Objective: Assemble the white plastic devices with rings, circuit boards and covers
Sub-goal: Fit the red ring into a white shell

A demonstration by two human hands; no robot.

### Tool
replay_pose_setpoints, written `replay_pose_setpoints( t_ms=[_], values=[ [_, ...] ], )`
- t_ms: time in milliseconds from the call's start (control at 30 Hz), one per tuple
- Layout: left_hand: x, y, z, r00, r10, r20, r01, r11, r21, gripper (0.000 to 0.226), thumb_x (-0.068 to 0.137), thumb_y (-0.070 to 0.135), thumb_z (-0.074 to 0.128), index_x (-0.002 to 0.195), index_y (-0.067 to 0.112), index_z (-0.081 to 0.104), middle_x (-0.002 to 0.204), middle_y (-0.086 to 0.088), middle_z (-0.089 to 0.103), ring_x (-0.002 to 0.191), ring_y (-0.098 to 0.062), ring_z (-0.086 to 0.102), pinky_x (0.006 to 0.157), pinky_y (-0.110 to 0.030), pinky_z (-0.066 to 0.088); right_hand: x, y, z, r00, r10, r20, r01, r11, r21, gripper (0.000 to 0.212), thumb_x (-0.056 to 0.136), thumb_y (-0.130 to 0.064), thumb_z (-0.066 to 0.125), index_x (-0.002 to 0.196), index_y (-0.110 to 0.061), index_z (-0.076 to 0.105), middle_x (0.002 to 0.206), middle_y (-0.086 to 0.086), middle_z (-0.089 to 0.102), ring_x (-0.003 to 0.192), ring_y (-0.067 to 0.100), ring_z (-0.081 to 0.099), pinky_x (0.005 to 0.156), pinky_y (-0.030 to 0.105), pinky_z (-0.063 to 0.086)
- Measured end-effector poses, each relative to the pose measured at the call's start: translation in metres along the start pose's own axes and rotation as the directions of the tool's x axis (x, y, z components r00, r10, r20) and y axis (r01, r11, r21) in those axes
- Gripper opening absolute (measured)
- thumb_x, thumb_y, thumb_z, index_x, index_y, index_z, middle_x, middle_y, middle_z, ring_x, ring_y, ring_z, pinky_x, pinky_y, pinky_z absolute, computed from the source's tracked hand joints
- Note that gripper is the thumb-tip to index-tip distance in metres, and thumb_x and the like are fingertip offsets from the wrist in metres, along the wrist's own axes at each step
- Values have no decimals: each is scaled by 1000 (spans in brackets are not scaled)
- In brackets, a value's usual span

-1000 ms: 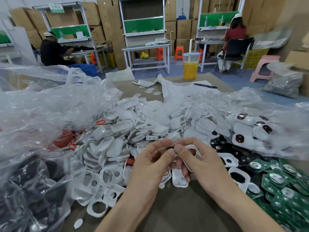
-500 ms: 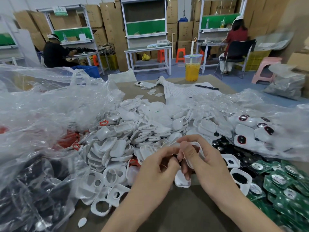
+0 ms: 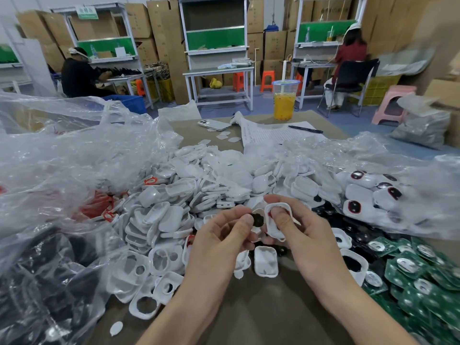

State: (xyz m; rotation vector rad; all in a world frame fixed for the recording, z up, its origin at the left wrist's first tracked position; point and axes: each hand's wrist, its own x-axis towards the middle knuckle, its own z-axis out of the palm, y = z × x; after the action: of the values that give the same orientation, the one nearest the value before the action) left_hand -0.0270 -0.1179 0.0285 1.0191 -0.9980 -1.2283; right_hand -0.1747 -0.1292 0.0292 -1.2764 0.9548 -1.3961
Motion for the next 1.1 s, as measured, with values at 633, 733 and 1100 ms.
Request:
replay_pose_setpoints(
  t_ms=[633, 733, 1100],
  values=[
    [-8, 6, 3, 994, 104, 16, -106, 988, 110, 11, 94, 22, 70, 91, 32, 74, 83, 5, 74, 70, -10, 67, 66, -16, 51, 1, -1, 2, 999, 39, -17, -38, 998, 51, 12, 96, -23, 63, 103, -27, 72, 76, -1, 73, 74, 21, 75, 62, 24, 59],
    [-10, 5, 6, 987, 159, 4, -156, 963, 219, 14, 94, 21, 70, 92, 34, 74, 88, 8, 77, 78, -4, 71, 69, -12, 51, -1, 0, 2, 999, 38, 37, -40, 997, 72, 17, 90, -31, 63, 101, -28, 76, 93, -1, 76, 88, 15, 74, 69, 23, 59],
    [-8, 6, 2, 982, 189, -14, -179, 946, 269, 14, 92, 20, 71, 84, 31, 71, 93, 10, 77, 70, -1, 60, 66, -20, 45, -1, 14, 2, 960, 97, 262, -151, 969, 195, 37, 89, -18, 58, 116, -37, 74, 137, -12, 62, 124, 11, 62, 92, 30, 56]
  ],
)
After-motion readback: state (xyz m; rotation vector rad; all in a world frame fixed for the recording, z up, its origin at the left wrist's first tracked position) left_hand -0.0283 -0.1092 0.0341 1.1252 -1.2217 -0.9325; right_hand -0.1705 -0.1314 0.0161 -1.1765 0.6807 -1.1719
